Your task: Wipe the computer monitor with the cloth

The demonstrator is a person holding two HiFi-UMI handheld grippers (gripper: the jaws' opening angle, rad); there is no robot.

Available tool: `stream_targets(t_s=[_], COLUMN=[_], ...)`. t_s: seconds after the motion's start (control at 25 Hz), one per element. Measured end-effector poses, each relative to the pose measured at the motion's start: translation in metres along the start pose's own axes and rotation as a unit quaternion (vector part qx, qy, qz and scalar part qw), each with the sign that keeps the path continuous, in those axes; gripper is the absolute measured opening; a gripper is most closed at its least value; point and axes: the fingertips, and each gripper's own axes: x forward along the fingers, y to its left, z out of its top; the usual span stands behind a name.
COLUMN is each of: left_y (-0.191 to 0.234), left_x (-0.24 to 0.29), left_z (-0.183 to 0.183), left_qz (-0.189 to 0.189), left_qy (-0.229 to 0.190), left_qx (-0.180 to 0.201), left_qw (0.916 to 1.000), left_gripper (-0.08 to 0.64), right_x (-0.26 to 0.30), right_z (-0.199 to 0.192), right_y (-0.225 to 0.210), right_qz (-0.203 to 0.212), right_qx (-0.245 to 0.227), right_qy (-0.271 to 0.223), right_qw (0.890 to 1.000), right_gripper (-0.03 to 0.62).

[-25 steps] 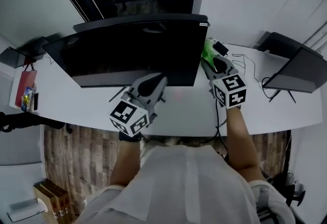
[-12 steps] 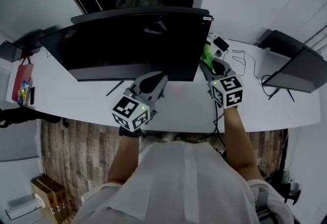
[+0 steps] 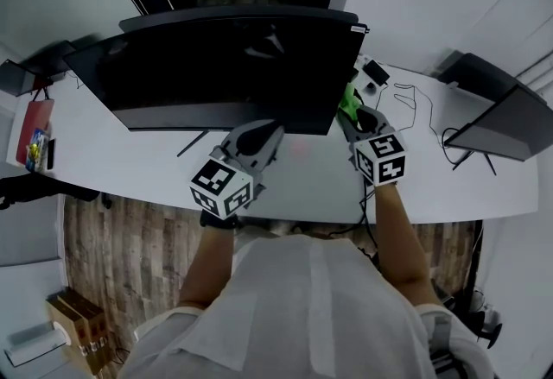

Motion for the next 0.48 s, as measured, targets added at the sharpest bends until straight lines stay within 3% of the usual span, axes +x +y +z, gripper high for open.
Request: stream_targets(t_s=[0.48], left_y=[0.005], left_x=[-0.003], left_z=[-0.010], left_qz=[0.005], left_qy=[0.007], left_qx=[-0.007], left_qw=[0.9999], left_gripper=[0.021], right_x=[0.012], right_z=[-0.036], right_y=[0.007], right_qz=[0.011], right_qx=[0.005], right_qy=[0.042], right_qw=[0.999], right_gripper=[0.071])
